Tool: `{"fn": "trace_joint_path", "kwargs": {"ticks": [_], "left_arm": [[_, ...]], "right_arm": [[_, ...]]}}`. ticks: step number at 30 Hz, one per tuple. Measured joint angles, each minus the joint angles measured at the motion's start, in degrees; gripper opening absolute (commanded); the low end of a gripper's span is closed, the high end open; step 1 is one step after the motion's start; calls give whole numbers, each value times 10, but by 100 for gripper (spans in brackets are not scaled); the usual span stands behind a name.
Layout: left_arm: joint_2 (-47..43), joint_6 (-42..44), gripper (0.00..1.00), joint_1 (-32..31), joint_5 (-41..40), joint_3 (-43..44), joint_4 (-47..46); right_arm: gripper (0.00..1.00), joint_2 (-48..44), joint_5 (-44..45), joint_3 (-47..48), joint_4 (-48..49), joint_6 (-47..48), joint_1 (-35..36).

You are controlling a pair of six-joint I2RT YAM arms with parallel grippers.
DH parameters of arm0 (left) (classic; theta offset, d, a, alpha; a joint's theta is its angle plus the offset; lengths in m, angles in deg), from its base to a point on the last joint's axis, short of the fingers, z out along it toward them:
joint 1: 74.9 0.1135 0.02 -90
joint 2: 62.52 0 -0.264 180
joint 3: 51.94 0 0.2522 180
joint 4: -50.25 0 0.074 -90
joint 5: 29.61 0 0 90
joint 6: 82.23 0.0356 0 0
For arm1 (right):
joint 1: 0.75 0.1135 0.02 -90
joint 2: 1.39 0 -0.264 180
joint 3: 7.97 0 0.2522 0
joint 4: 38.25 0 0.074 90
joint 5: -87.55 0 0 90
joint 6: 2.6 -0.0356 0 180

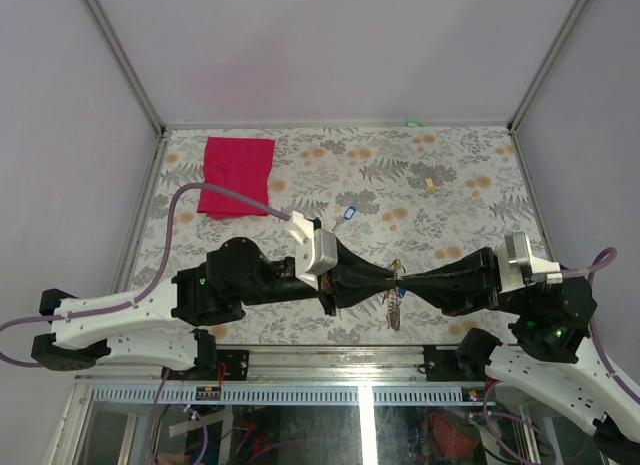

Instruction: Put the keys on the keyring

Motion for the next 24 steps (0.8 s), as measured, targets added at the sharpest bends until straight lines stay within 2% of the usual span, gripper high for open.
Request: {"fn": "trace_joint_path", "kwargs": {"ticks": [14,19,24], "left_arm": [[12,0,14,0,11,16,5],[11,0,25,0,11,16,6],[11,0,25,0,10,16,7]], "right_arm": [[0,-4,1,4,1,2,0],[0,-4,1,4,0,2,0],[0,-4,1,4,0,2,0]]}}
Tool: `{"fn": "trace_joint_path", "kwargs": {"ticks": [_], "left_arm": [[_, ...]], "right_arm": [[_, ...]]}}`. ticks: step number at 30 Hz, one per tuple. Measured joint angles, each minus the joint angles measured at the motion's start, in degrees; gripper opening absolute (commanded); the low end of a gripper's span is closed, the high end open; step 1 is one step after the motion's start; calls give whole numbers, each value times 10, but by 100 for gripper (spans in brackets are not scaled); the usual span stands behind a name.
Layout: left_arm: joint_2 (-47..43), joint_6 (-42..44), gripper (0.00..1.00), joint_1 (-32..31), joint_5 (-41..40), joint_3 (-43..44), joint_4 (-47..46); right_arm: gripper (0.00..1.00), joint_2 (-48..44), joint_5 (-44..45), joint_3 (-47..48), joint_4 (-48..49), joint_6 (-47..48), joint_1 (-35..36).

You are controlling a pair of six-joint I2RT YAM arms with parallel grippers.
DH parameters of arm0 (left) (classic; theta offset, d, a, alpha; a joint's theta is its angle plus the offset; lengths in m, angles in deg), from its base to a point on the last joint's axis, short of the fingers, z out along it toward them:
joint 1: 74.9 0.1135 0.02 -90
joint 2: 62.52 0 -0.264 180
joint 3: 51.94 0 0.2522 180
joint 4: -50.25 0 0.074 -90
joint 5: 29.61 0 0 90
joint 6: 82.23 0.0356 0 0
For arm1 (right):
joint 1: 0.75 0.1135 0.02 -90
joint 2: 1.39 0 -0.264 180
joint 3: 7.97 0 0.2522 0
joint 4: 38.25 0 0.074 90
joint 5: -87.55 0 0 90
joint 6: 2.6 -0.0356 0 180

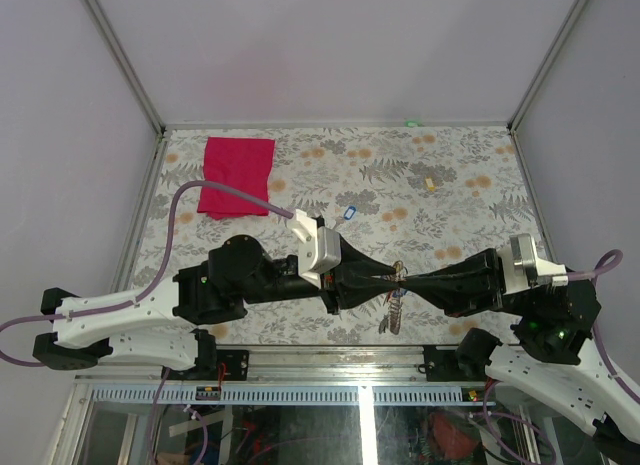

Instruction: Put the keys on the keyring

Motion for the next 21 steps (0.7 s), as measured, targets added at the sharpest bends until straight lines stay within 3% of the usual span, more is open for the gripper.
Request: {"fn": "trace_joint_path", "kwargs": {"ticks": [16,21], "left_arm": [[-3,0,30,0,9,0,7],[-3,0,23,0,9,0,7]], "right_arm": [[0,-8,5,0,0,2,0],[0,-8,5,0,0,2,0]]}}
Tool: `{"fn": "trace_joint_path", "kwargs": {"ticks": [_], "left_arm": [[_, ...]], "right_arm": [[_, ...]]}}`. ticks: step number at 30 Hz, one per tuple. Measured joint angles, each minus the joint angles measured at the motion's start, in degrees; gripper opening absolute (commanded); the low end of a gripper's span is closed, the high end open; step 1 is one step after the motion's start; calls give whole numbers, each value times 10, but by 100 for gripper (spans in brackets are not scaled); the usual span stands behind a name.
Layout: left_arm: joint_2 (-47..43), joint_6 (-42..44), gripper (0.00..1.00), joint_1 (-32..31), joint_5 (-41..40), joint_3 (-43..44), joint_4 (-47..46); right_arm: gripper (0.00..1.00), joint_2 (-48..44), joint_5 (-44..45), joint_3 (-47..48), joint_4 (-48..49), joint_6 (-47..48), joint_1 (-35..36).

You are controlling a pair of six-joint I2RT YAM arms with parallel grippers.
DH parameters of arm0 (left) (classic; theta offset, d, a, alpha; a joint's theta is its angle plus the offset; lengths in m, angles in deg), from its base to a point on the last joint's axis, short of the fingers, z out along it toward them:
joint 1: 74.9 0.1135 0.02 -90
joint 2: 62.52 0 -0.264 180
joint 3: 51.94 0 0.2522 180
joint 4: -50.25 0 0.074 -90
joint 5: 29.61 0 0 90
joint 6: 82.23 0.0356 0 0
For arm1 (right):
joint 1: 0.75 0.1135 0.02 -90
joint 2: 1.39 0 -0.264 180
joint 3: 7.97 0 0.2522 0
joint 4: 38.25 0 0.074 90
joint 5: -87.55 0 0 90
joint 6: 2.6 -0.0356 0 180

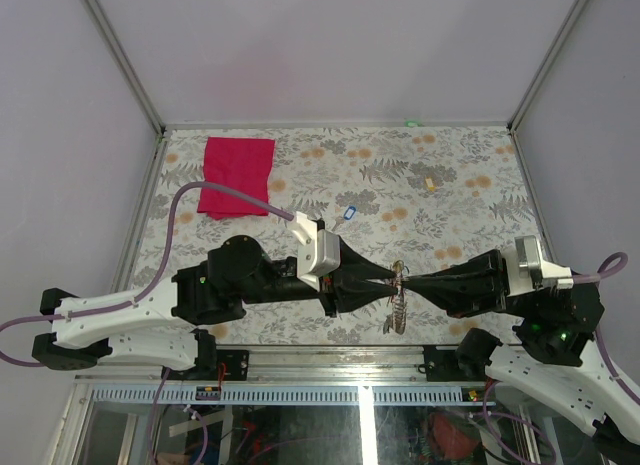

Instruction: Put the keys on the keyring

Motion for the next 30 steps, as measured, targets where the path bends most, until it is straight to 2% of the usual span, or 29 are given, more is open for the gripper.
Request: {"fn": "trace_joint_path", "kwargs": {"ticks": [8,17,23,30], "left_arm": [[0,0,16,0,1,0,0],[7,0,16,0,6,0,0],[12,0,1,0,10,0,0],[11,0,0,0,10,0,0]], "right_arm": [[0,0,0,0,0,0,0],[0,0,-1,0,0,0,0],[0,0,-2,0,-3,0,0],[1,0,-2,0,-4,2,0]]}}
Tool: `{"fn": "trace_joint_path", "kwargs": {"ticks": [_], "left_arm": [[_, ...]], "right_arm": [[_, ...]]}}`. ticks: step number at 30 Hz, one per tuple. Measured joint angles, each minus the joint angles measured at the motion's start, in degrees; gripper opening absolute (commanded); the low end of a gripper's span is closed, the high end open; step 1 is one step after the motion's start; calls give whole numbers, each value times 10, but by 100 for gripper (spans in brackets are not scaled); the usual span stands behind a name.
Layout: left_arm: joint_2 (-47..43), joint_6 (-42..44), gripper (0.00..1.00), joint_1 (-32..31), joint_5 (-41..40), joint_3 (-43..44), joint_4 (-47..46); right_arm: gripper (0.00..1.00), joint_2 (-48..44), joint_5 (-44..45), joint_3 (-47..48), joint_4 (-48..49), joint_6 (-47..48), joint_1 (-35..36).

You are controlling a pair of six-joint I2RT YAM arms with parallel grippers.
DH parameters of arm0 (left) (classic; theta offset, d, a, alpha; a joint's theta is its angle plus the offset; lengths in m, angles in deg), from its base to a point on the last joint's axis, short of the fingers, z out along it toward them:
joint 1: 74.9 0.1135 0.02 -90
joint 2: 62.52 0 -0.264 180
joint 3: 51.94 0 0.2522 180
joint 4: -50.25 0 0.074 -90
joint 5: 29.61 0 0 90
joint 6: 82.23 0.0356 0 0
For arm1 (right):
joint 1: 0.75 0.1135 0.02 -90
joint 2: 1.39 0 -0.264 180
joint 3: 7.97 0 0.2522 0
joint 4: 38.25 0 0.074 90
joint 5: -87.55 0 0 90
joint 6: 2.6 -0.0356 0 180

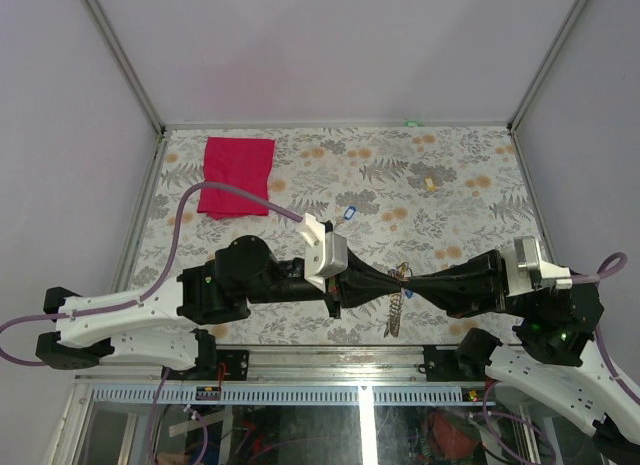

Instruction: Put the keys on the keyring

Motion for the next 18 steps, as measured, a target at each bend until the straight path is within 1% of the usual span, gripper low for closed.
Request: {"fn": "trace_joint_path", "kwargs": {"ticks": [2,4,8,13,18], "left_arm": [[0,0,0,0,0,0,0],[-1,0,0,0,-1,0,4],[-1,0,0,0,-9,11,35],[0,0,0,0,-22,43,99],[17,3,0,0,-38,109,197]], "right_arm": [[6,0,0,0,-2,2,0],[13,0,1,1,-7,7,0],[25,-5,7,8,-39,24,0],[31,-16,27,41,-101,61,0],[34,-19,38,86,-171,103,0]]}}
